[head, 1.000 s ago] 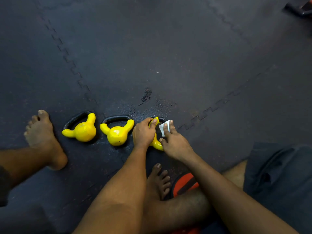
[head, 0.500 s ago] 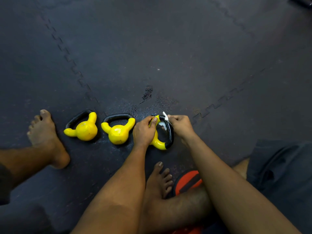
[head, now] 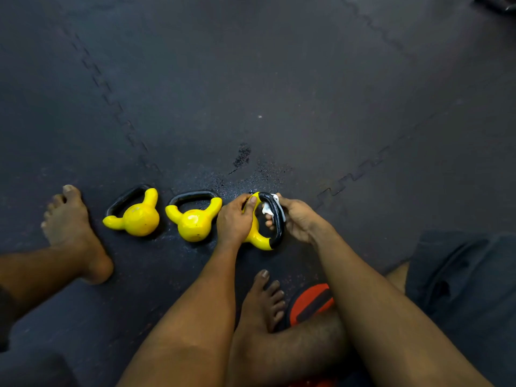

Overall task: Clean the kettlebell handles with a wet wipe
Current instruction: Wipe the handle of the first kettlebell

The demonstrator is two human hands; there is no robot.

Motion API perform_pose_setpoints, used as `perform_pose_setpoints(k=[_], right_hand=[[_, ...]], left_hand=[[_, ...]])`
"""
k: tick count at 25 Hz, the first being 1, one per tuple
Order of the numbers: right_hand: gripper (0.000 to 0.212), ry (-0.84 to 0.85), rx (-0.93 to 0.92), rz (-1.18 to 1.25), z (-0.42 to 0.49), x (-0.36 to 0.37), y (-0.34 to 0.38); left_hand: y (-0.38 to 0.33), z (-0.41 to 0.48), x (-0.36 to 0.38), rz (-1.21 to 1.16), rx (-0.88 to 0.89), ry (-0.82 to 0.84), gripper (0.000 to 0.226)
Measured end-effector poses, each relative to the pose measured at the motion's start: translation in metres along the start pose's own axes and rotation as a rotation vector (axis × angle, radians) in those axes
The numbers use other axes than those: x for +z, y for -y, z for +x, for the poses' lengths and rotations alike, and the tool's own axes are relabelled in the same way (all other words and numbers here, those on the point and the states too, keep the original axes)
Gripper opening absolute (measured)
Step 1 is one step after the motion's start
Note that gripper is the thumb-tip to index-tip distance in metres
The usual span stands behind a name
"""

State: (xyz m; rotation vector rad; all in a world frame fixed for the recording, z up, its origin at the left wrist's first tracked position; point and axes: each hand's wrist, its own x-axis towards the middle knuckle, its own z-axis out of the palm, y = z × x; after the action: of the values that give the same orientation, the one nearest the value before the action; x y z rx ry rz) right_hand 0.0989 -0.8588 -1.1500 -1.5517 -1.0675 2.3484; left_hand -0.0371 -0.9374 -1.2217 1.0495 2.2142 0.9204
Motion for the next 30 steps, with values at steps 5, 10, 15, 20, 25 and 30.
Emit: perform_pose_setpoints(k=[5,10,15,20,25,30], right_hand=[[0.057,-0.289,-0.085,-0.468,0.01,-0.002,-0.008],[0.033,-0.495,-0.293,-0.786,0.006,-0.005,-0.008],[0.025,-0.294,-0.212,-0.051,0.02,0.003,-0.011],[0.025,-0.164,-0.012,-0.112,0.008,-0.008,-0.018],[0.037,-0.471,-0.277,-0.263,0.021,0.004,-0.022],[0.016,-0.515,-0.4,-0.452,0.016,0.007,-0.024]], left_hand=[[-0.006,-0.005,0.001,0.033,0.003,-0.023,0.045],[-0.012,-0.005,0.002,0.108,-0.01,-0.018,0.042],[-0.01,-0.005,0.0,0.075,-0.003,-0.015,0.043],[-0.005,-0.002,-0.002,-0.01,-0.03,-0.017,0.046],[-0.007,-0.001,0.002,0.069,-0.022,-0.034,0.044],[-0.019,-0.007,0.002,0.134,-0.021,-0.026,0.037]])
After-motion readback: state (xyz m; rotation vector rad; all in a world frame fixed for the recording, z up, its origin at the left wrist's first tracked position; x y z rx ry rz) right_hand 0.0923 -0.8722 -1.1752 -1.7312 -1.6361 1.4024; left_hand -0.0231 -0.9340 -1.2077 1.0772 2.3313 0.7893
